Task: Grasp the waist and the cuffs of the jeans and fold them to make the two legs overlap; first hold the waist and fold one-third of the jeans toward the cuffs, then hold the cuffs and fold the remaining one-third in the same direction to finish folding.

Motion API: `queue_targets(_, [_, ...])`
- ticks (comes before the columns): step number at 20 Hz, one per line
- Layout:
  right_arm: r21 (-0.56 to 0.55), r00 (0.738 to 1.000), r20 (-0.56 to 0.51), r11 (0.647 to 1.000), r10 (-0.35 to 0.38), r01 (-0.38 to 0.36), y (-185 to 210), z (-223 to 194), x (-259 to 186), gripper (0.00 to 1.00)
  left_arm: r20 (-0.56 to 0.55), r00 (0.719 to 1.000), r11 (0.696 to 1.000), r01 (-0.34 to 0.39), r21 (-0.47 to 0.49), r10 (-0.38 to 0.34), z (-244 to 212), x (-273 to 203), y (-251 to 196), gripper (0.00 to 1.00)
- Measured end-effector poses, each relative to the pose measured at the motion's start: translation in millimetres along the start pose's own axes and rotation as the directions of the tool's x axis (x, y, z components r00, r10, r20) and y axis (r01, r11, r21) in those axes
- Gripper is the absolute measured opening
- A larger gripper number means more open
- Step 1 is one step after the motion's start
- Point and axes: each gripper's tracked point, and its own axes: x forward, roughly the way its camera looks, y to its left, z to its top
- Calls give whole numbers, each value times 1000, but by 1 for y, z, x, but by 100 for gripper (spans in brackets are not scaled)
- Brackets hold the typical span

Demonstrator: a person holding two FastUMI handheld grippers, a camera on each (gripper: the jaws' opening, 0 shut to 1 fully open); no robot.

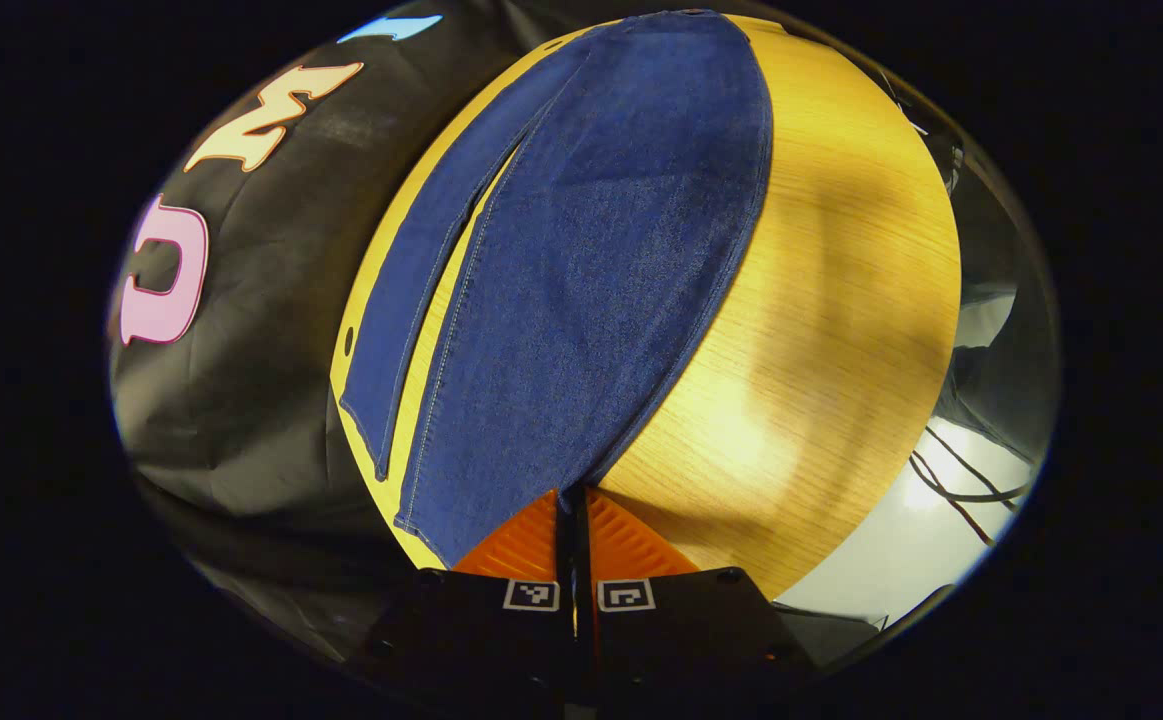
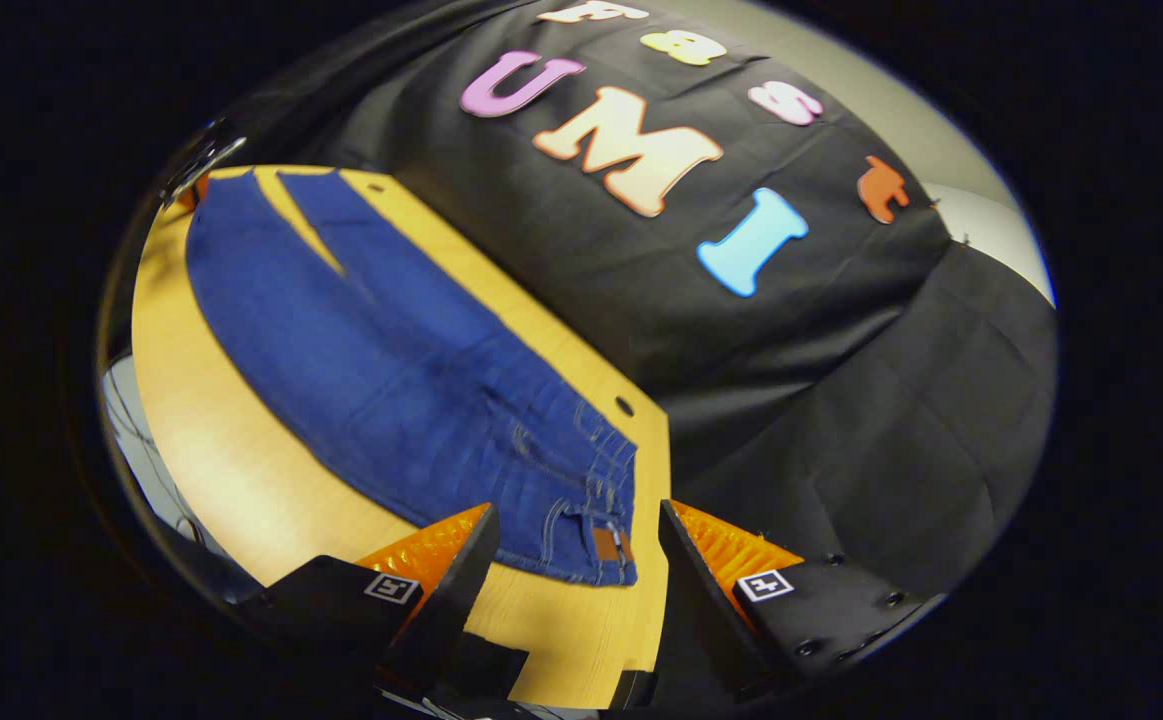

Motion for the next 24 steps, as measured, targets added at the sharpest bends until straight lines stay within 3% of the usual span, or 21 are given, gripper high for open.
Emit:
queue_targets(3, [-136,996,-60,988,62,-69,22,-20,13,99,-15,1000,1000,-20,-1,20,-1,1,1,0])
queue_targets(8, [-281,972,-129,933,196,-225,59,-44,35,99,-35,999,999,-37,-10,36,-1,2,2,0])
queue_targets(13, [-326,965,-173,914,196,-243,62,-58,56,100,-52,997,998,-52,-25,50,-2,2,2,0])
queue_targets(18, [-381,964,-183,890,193,-250,63,-58,86,88,-64,996,997,-61,-41,59,-1,2,3,0])
queue_targets(20, [-370,961,-189,892,201,-259,66,-59,94,78,-67,996,997,-66,-45,63,-1,2,3,0])
queue_targets(21, [-359,957,-193,892,215,-273,70,-61,96,68,-68,996,997,-68,-48,65,-1,2,4,0])
queue_targets(24, [-377,955,-196,883,220,-281,78,-65,98,28,-79,994,995,-79,-56,74,-1,2,4,0])
